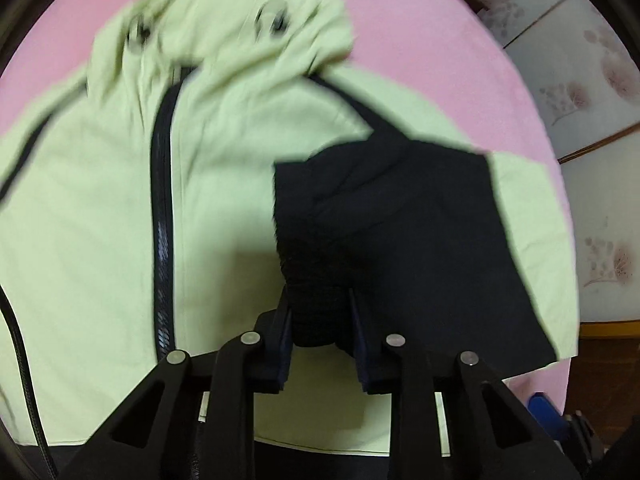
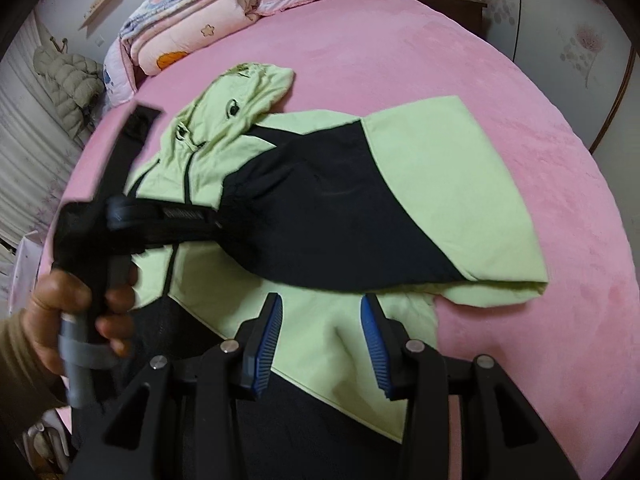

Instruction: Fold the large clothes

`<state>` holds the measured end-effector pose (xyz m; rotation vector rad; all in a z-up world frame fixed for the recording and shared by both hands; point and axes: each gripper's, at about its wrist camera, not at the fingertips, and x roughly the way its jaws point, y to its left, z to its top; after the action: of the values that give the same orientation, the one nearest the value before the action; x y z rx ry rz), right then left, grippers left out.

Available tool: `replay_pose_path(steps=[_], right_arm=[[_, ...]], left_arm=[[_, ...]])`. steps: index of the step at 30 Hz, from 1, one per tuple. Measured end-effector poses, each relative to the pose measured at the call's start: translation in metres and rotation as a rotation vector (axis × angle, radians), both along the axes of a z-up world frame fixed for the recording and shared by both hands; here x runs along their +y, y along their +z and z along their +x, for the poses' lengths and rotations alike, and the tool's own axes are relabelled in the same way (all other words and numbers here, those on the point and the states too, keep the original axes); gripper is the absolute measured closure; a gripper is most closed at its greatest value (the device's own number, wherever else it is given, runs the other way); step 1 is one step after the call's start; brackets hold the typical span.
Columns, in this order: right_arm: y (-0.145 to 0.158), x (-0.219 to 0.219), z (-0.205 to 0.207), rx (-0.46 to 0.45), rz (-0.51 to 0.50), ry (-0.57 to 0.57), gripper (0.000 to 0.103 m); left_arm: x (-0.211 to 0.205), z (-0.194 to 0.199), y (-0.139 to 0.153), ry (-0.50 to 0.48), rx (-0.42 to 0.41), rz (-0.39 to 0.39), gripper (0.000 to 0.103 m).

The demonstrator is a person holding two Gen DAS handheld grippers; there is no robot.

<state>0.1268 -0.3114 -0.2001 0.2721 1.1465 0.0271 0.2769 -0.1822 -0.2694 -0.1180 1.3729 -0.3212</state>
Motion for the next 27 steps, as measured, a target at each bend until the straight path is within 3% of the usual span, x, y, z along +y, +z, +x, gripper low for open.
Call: replay_pose_path(steps=[6, 11, 19, 21, 22, 27], right_arm=[[-0.015, -0.033, -0.015, 0.052, -0.041, -0.075, 0.062], [-0.021, -0.066, -0.023, 0.048, -0.034, -0.219, 0.062], [-0.027, -0.076, 0.013, -0.005, -0.035, -0.274, 0.062], [-0.028, -0.072, 0.024, -0.002, -0.070, -0.257, 0.075], [-0.028, -0.069, 0.029, -0.003, -0.095, -0.240, 0.094], [-0.019, -0.056, 0.039, -0.040, -0.168, -0.177, 0.098]], left_arm=[[0.000, 0.009, 0.094, 0.037, -0.195, -0.114, 0.080], [0.001, 0.015, 0.149, 0.011, -0.297, -0.127, 0.080], [-0.005, 0.014, 0.167, -0.047, -0.306, -0.013, 0.080], [-0.005, 0.015, 0.163, -0.054, -0.305, -0.014, 0.080], [-0.003, 0.013, 0.165, -0.056, -0.309, -0.017, 0.080], [0.010, 0.011, 0.177, -0.049, -0.415, 0.043, 0.080]])
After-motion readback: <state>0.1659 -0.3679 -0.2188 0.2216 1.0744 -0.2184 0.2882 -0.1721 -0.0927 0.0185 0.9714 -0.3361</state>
